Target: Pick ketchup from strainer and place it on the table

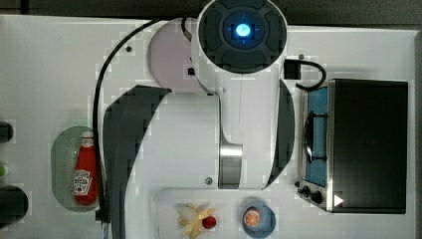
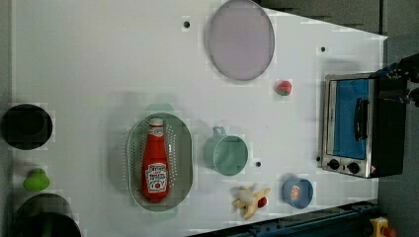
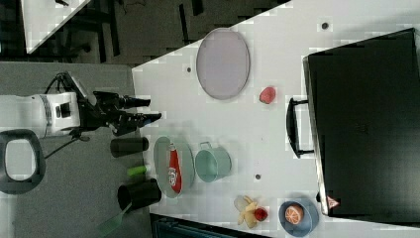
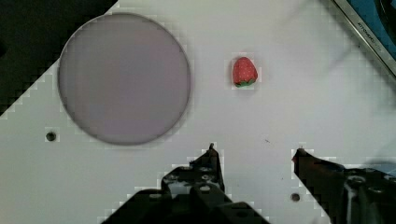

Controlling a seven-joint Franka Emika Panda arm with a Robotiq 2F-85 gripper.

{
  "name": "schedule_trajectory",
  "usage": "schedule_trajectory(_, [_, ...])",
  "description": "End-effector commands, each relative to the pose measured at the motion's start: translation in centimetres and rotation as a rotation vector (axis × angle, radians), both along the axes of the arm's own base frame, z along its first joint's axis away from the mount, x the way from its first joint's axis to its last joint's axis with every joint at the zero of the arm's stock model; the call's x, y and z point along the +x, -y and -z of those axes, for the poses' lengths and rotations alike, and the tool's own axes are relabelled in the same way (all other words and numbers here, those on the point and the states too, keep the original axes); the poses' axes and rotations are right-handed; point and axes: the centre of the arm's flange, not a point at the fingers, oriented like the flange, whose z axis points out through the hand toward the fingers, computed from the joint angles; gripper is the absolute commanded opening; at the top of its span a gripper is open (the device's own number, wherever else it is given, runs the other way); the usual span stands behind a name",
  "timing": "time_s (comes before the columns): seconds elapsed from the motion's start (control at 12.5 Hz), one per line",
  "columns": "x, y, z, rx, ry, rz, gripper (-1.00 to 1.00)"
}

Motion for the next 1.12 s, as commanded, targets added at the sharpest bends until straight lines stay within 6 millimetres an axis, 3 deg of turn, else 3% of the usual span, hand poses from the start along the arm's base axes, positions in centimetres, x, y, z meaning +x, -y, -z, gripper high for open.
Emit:
schedule_trajectory(0.08, [-5.8, -1.6, -2.4, 0.026, -0.051, 0.020, 0.58])
schedule_trajectory(0.24, [-5.7, -5.8, -1.7, 0.022, -0.061, -0.058, 0.99])
schedule_trajectory(0.8, [-9.0, -24.3, 2.3, 0.000, -0.100, -0.403, 1.00])
schedule_trajectory(1.12, [-12.9, -33.2, 7.1, 0.022, -0.126, -0.589, 1.00])
